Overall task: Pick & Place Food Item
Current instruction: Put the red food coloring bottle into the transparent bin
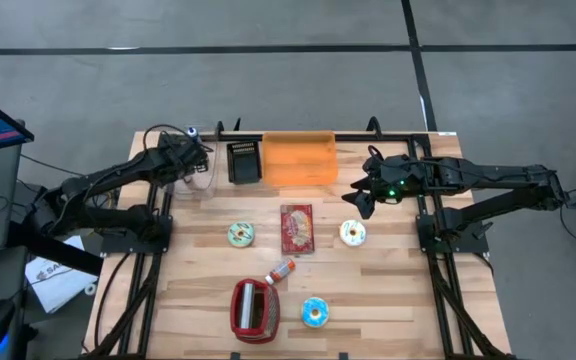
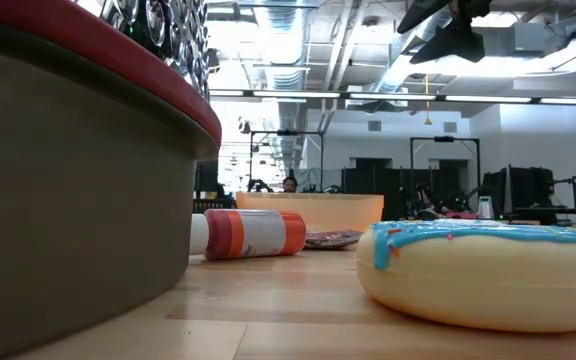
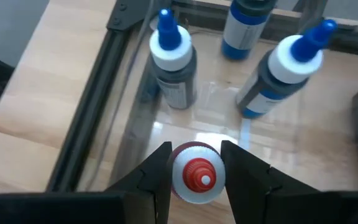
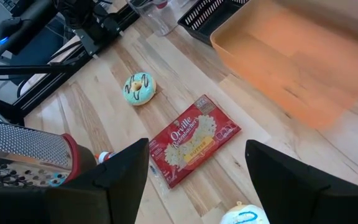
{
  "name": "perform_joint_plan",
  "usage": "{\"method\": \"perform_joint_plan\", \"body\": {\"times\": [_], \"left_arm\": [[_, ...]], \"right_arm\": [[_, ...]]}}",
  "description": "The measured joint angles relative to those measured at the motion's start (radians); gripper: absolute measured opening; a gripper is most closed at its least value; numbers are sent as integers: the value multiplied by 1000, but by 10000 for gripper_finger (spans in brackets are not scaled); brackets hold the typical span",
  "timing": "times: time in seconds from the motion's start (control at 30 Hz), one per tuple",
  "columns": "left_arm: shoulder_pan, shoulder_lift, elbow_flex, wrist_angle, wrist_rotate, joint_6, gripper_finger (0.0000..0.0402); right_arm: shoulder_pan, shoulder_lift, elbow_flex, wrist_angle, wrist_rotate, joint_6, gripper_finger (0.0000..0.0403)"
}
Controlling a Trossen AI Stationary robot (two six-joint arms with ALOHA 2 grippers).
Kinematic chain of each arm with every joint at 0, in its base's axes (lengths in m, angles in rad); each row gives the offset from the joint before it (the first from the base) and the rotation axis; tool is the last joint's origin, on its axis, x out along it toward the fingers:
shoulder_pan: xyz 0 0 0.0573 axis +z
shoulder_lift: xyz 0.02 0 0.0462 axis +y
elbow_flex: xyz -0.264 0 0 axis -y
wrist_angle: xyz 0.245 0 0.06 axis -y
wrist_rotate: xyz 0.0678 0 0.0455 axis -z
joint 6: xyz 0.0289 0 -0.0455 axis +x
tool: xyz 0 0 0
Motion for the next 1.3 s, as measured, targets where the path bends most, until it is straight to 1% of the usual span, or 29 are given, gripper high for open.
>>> {"method": "perform_joint_plan", "body": {"times": [0.13,0.47,0.67,0.9,1.1,1.3], "left_arm": [[41,0,0,0,4,39,110],[117,0,0,48,73,141,110],[118,0,-2,55,76,143,110],[117,-4,-61,106,91,131,111],[117,-18,-69,134,104,139,141],[117,-73,-69,138,102,139,161]], "right_arm": [[0,0,0,0,0,0,258],[0,0,0,0,8,0,258],[0,0,0,0,23,5,258],[0,0,0,0,23,3,258],[0,0,0,0,23,7,258],[0,0,0,0,23,12,258]]}}
